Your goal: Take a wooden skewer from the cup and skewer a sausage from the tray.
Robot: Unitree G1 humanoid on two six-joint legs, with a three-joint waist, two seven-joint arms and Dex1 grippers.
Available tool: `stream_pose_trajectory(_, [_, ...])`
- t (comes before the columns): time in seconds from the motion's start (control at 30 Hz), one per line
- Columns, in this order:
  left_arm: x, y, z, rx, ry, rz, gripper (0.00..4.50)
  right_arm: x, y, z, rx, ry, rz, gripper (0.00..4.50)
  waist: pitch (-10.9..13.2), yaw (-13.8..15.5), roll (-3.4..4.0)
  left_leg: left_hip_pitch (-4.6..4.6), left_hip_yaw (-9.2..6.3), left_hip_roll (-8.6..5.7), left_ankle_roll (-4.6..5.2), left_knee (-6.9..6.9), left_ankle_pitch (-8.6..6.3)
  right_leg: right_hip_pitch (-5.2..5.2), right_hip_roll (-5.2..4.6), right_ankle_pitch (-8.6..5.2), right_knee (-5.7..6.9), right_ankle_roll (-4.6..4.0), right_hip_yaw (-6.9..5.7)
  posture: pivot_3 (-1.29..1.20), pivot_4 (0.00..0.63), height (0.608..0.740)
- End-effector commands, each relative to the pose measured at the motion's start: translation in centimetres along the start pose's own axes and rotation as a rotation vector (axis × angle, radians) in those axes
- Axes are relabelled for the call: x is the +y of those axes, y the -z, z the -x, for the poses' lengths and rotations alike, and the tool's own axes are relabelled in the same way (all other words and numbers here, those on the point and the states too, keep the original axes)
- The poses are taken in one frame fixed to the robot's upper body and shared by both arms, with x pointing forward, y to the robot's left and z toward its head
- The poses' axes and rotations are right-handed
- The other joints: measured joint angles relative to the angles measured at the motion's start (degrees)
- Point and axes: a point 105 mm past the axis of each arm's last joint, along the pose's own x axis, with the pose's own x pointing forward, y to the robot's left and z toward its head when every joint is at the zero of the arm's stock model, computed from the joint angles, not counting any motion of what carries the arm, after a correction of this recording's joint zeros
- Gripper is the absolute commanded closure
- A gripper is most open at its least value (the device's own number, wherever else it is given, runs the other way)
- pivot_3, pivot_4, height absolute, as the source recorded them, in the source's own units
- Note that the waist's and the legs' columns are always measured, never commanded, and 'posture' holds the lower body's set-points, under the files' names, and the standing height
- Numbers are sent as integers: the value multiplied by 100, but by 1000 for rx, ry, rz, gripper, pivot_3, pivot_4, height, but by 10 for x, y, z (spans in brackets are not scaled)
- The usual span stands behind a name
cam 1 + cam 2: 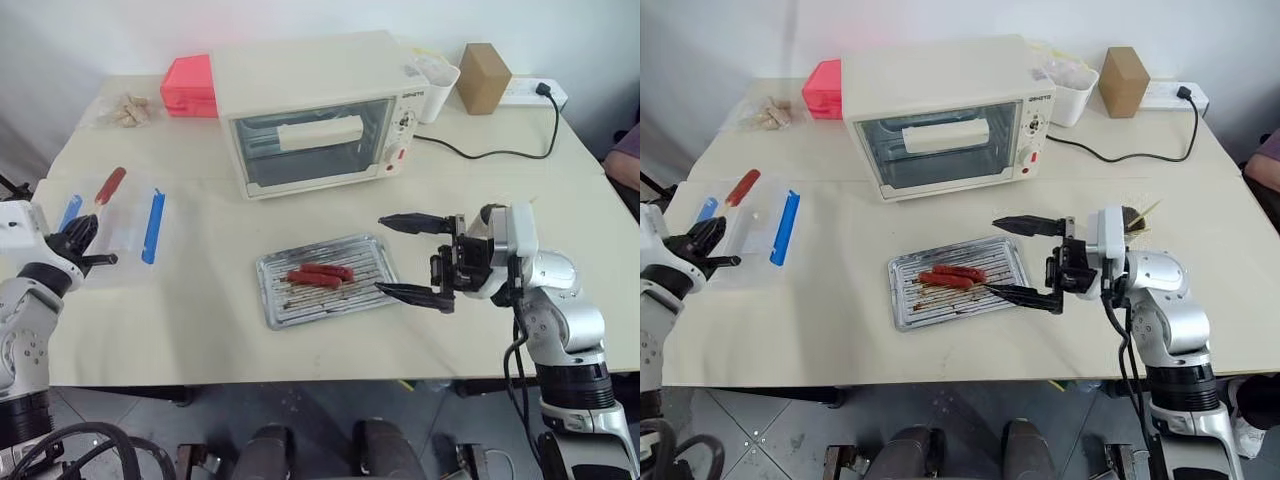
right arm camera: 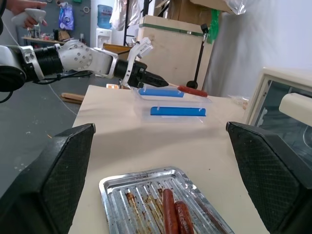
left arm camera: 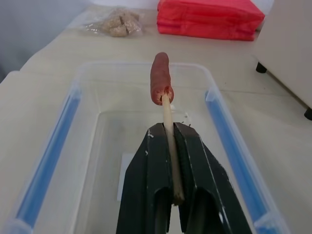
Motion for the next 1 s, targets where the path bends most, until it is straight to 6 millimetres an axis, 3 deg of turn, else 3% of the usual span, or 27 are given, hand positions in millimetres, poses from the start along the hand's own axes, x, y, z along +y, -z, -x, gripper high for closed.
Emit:
stream_pose_trajectory(0.03, [9,-1,8,10,-37,-9,3896,2,-10,1,-6,2,44,0,0,1,0,0,0,1,0,2,0,2,-1,0,0,0,-2,0,150,740])
stream_pose_trajectory(0.3, [6,-14,25,-27,-4,-1,1474,1,-9,4,8,23,51,0,0,14,0,-2,-3,3,0,7,0,5,-8,0,-3,0,-1,0,150,740])
stream_pose_trajectory(0.47, [-14,-42,37,-128,168,-133,22,-2,-9,9,25,26,55,0,0,22,0,-2,-4,2,-1,8,0,10,-13,0,-9,0,-2,0,150,740])
stream_pose_trajectory(0.6, [-58,-54,59,-160,560,-341,22,-5,-8,23,86,21,44,0,0,19,0,-3,-3,3,-1,5,0,10,-15,0,-16,-1,-3,0,150,740])
stream_pose_trajectory(0.7, [-87,-25,79,-55,864,-530,22,0,0,42,176,5,47,0,3,20,9,-1,-2,2,-1,-4,0,17,-23,-1,-49,-2,-1,0,150,740])
stream_pose_trajectory(0.77, [-100,-7,86,-3,999,-545,22,6,7,54,230,1,54,0,7,39,20,5,-6,2,-1,-12,0,31,-27,-1,-72,-3,-1,0,150,740])
stream_pose_trajectory(0.93, [-128,29,94,51,1165,-566,22,24,24,79,297,74,46,0,7,46,23,10,-10,15,0,-22,0,47,-11,2,-90,-7,2,0,150,740])
stream_pose_trajectory(1.0, [-130,42,95,66,1163,-560,22,30,27,83,311,104,49,0,7,46,22,14,-10,15,0,-27,0,55,-6,3,-79,-6,-1,0,150,740])
